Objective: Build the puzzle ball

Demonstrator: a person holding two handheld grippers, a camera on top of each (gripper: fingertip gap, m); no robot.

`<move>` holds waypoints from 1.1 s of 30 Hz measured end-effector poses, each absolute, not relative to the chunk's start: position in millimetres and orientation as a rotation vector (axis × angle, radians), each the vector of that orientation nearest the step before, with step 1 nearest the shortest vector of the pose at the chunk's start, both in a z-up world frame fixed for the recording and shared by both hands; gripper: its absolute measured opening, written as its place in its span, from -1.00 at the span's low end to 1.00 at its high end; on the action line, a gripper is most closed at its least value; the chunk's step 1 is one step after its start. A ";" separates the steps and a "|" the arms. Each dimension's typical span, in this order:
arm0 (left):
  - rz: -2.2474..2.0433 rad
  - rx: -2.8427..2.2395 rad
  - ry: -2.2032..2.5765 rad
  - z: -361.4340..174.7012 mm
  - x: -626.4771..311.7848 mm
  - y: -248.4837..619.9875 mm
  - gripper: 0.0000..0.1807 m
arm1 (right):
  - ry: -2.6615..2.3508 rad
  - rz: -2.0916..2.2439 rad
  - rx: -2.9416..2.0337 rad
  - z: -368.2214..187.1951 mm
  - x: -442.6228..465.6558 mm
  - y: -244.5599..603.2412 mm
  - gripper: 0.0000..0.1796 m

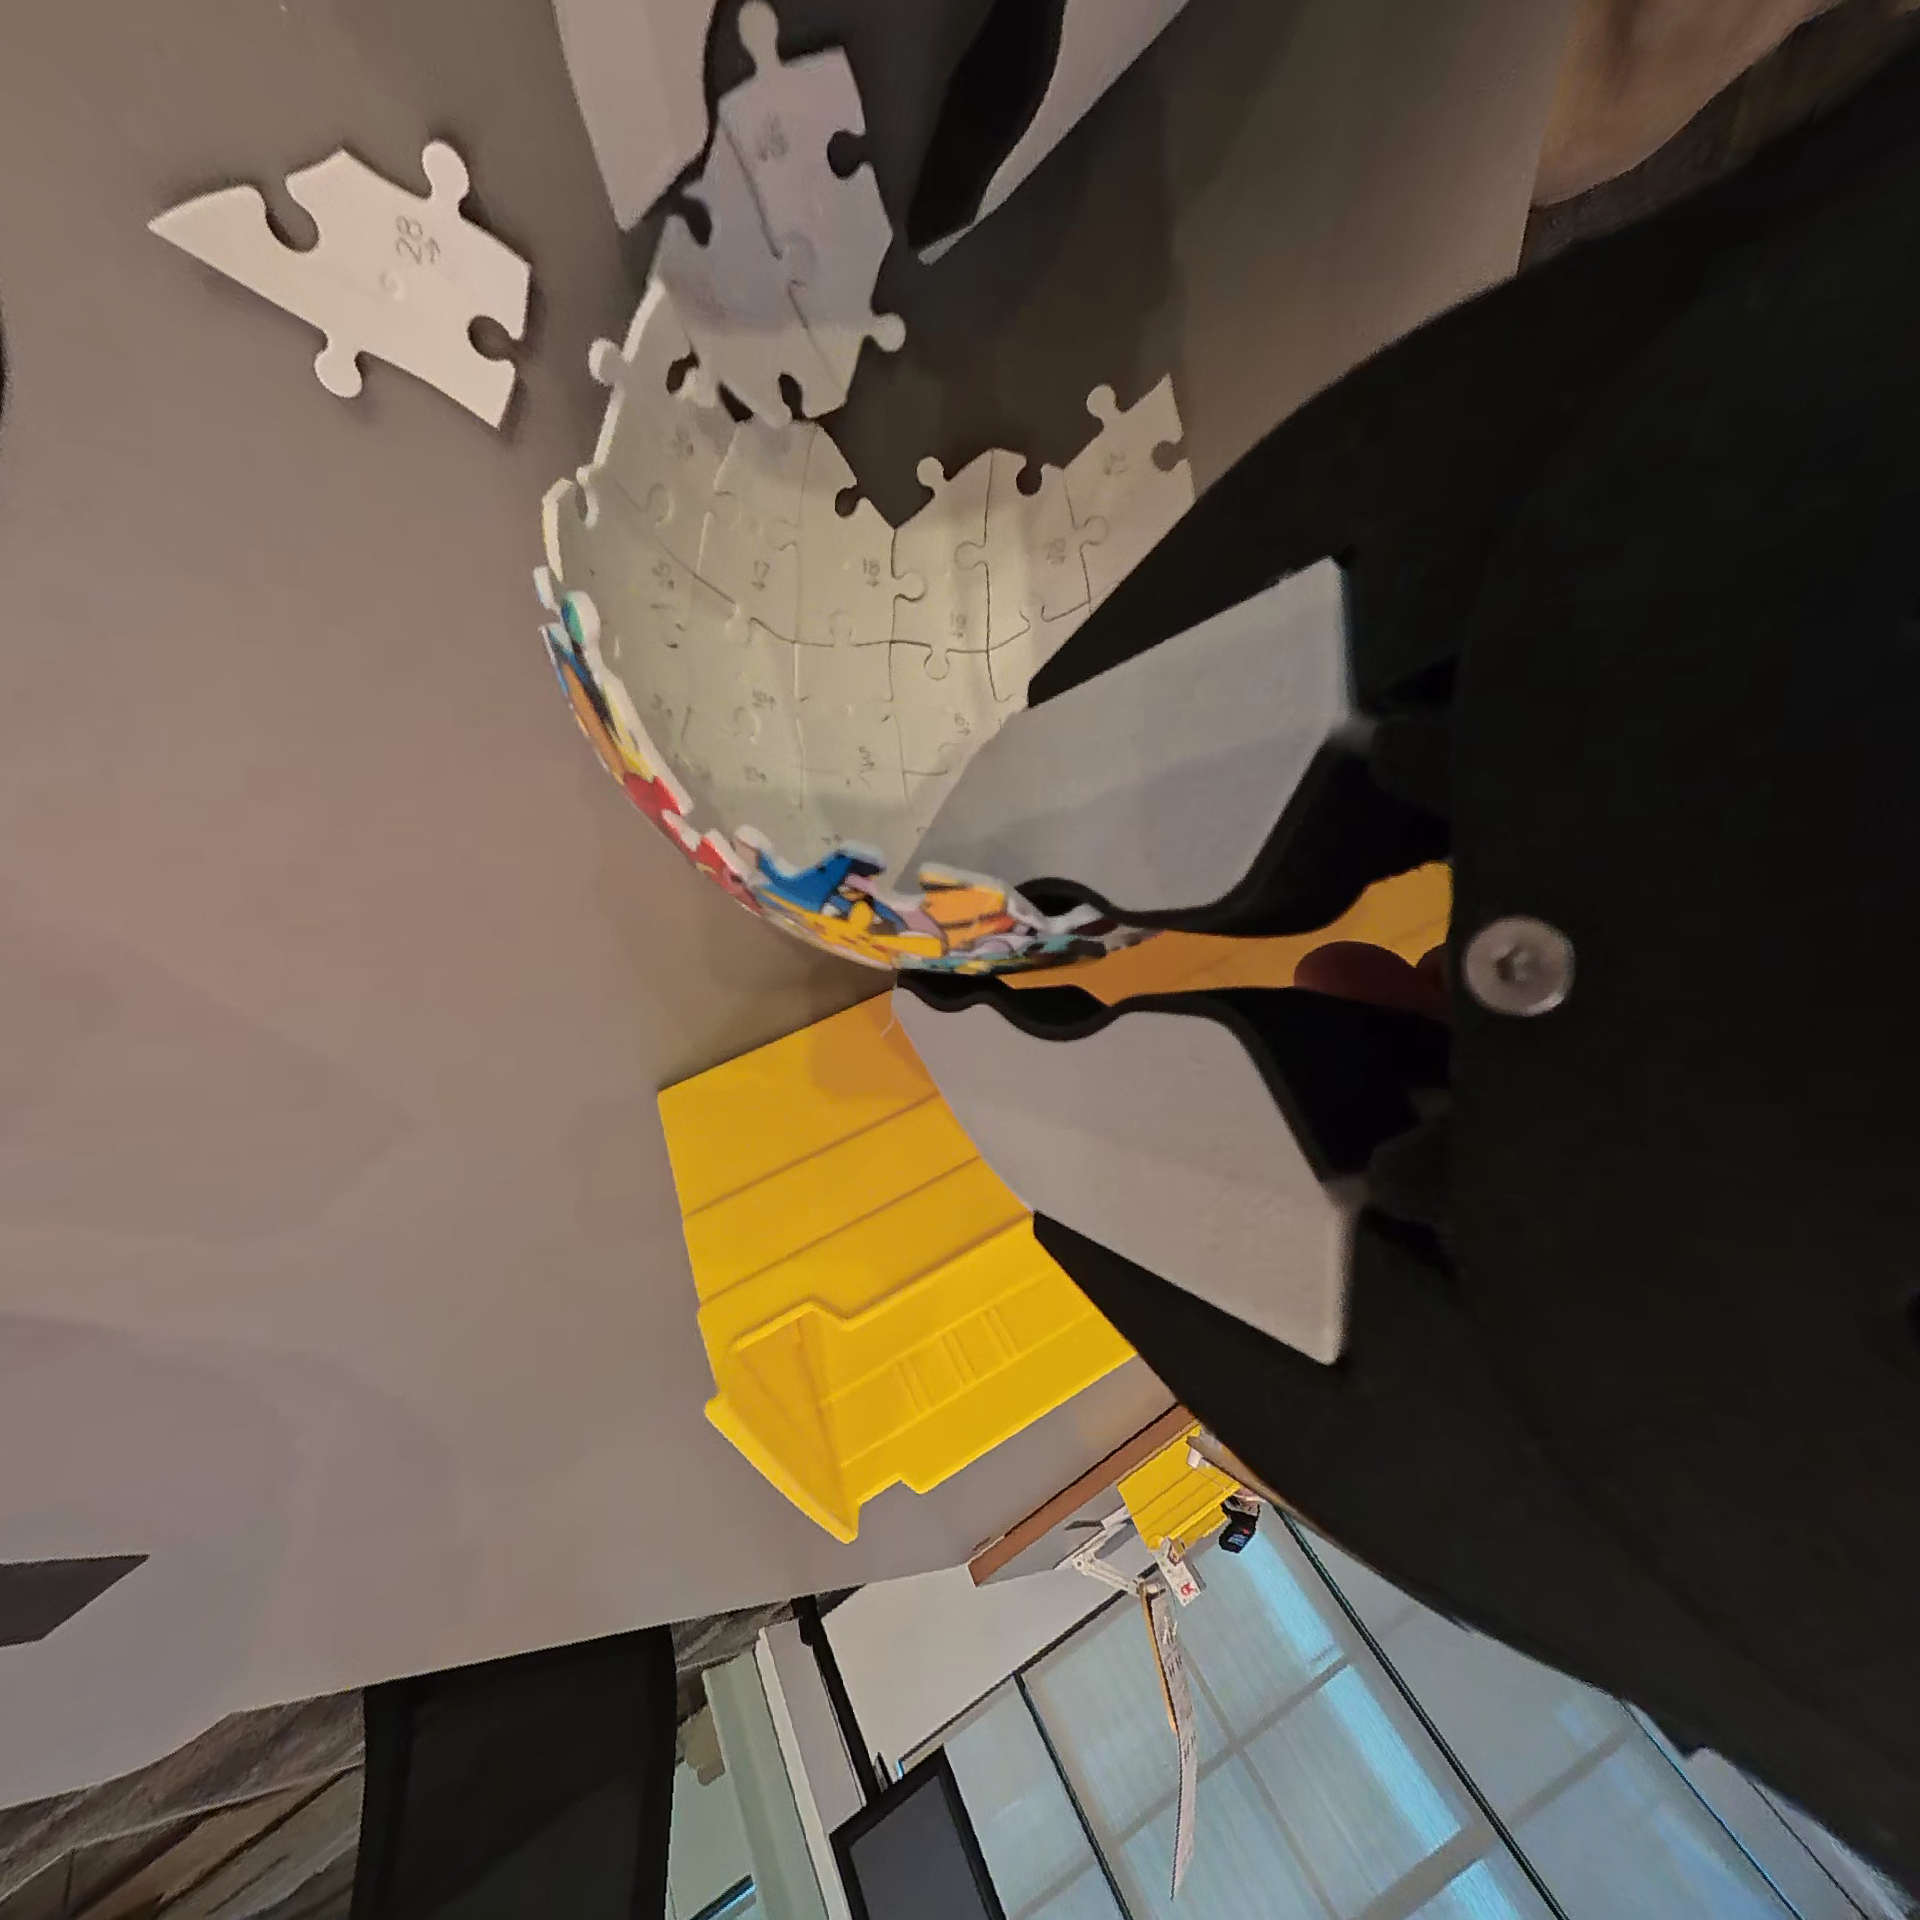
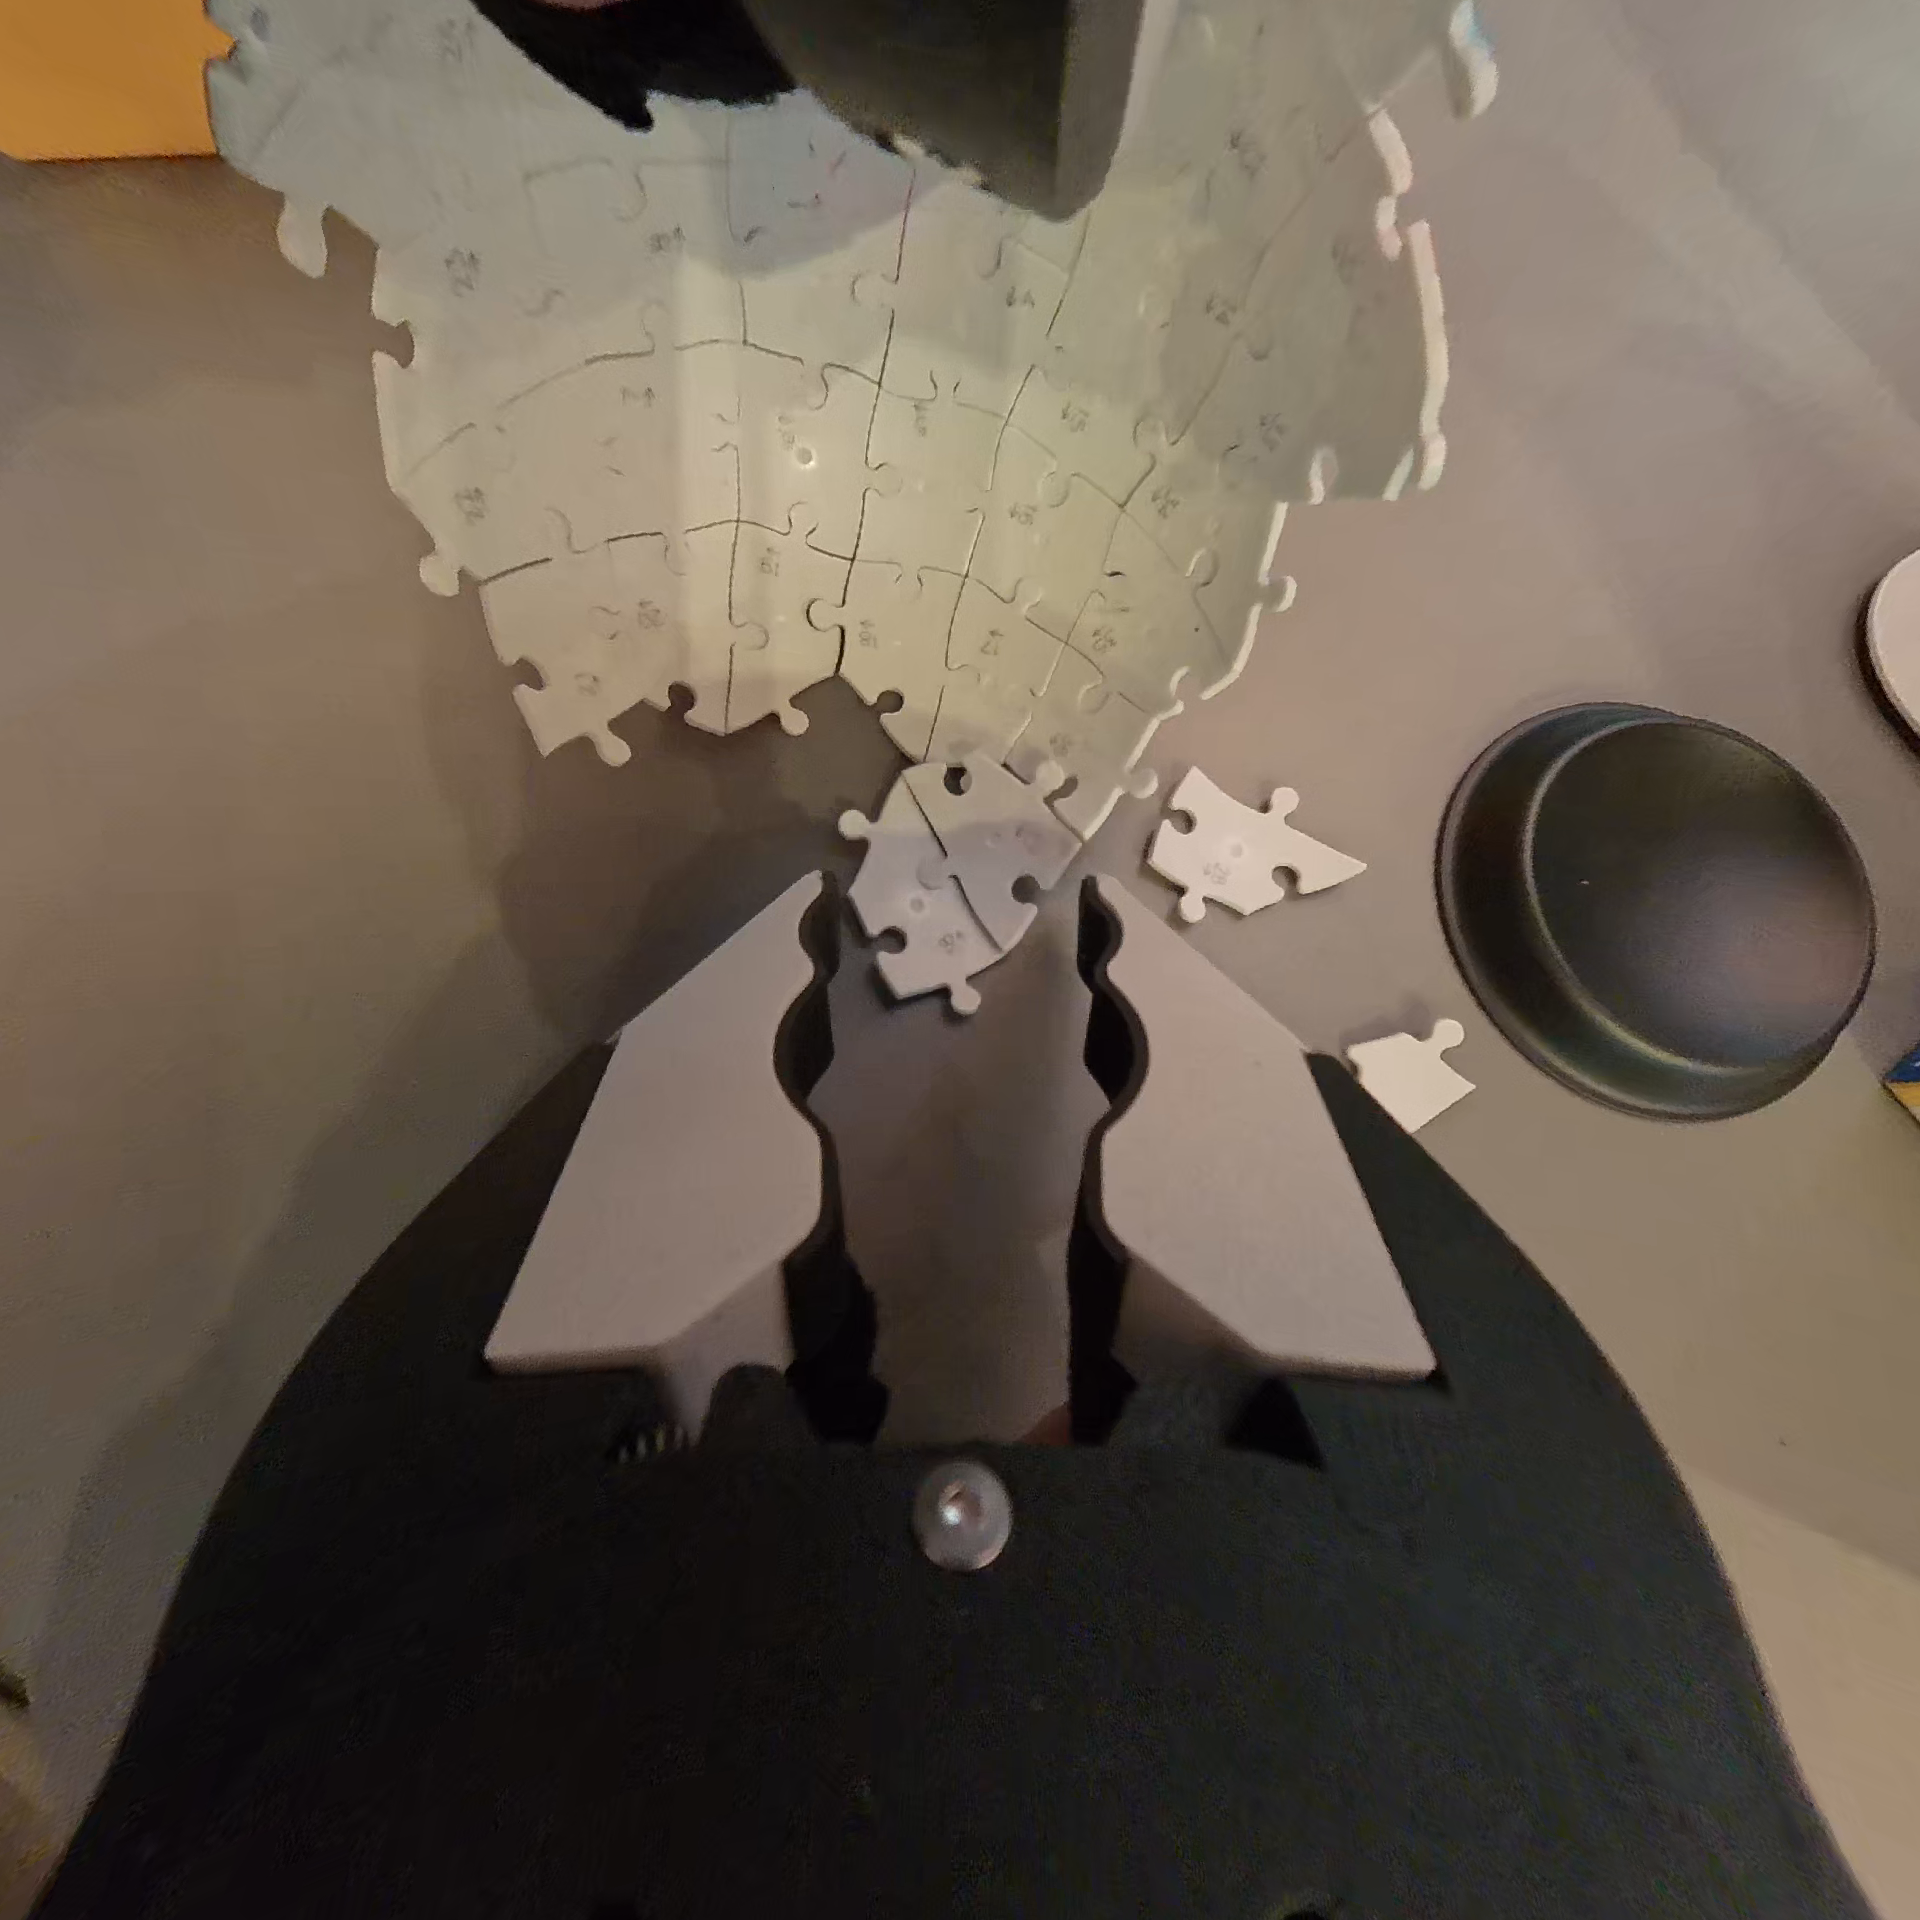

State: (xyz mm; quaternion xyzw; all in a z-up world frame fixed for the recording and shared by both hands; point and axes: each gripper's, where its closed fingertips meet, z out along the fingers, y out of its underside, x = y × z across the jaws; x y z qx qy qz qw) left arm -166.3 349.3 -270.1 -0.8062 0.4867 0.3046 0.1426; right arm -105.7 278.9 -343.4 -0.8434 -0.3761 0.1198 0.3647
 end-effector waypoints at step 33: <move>0.875 -2.307 1.427 -268.5 -161.8 348.8 -0.95 | -1.174 0.308 -1.987 -345.7 -120.6 280.4 -0.57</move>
